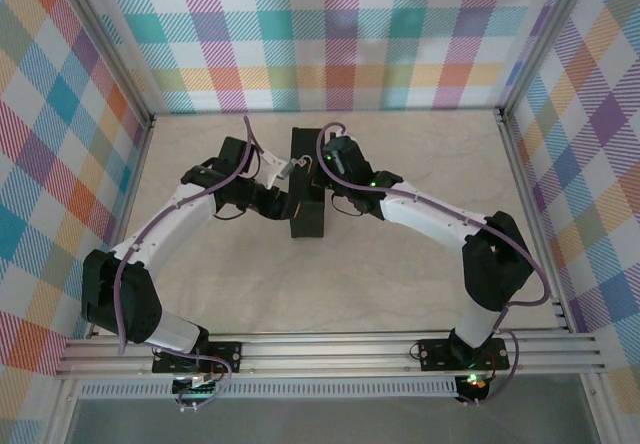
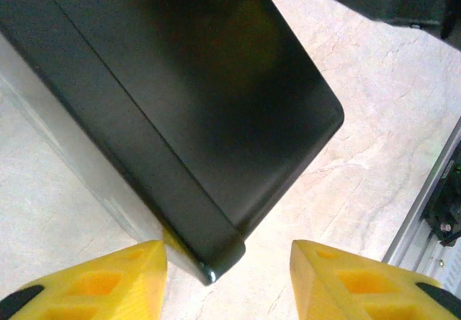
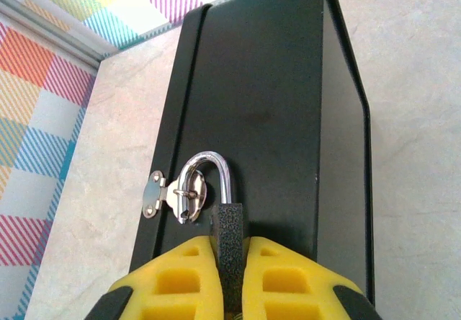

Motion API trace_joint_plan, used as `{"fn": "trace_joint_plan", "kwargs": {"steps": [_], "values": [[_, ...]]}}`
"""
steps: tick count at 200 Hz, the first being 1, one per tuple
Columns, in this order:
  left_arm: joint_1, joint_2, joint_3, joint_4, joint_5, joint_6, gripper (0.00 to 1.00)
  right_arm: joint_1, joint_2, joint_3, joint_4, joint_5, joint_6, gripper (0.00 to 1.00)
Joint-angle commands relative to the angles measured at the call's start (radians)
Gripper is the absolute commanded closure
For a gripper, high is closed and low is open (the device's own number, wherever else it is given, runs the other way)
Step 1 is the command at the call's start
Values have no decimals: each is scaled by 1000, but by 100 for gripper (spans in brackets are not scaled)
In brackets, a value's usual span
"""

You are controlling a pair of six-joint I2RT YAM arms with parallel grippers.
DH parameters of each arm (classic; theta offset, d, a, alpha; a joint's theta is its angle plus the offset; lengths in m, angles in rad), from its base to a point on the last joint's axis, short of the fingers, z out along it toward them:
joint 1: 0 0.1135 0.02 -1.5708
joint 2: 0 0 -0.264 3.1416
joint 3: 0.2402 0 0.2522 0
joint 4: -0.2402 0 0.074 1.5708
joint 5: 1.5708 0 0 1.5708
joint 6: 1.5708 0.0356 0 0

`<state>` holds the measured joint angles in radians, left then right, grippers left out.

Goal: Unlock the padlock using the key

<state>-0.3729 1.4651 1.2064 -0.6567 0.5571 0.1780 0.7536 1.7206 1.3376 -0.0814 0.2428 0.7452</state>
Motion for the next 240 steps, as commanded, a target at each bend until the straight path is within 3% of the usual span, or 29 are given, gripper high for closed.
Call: {"fn": "trace_joint_plan", "kwargs": {"steps": [1,51,98,128,162,201,240], "values": [[-14,12,6,-31,20,17,54,4,25,35,98,62,11,100],[-14,13,10,-34,16,17,55,4,65,68,137,106,31,100],[-13,18,47,-27,-25,-20,45,-62,-10,43,149,106,-38,100],[-14,16,78,-7,-55,-42,41,-198,-118,-47,75,-31,-67,100],[-14,16,93,17,-104,-54,38,-390,-185,-229,3,-298,-91,99],[-14,8,110,21,-219,-66,35,-539,-258,-504,68,-378,-152,99],[-10,1,126,11,-270,-87,32,-642,-240,-622,89,-450,-195,95]]}}
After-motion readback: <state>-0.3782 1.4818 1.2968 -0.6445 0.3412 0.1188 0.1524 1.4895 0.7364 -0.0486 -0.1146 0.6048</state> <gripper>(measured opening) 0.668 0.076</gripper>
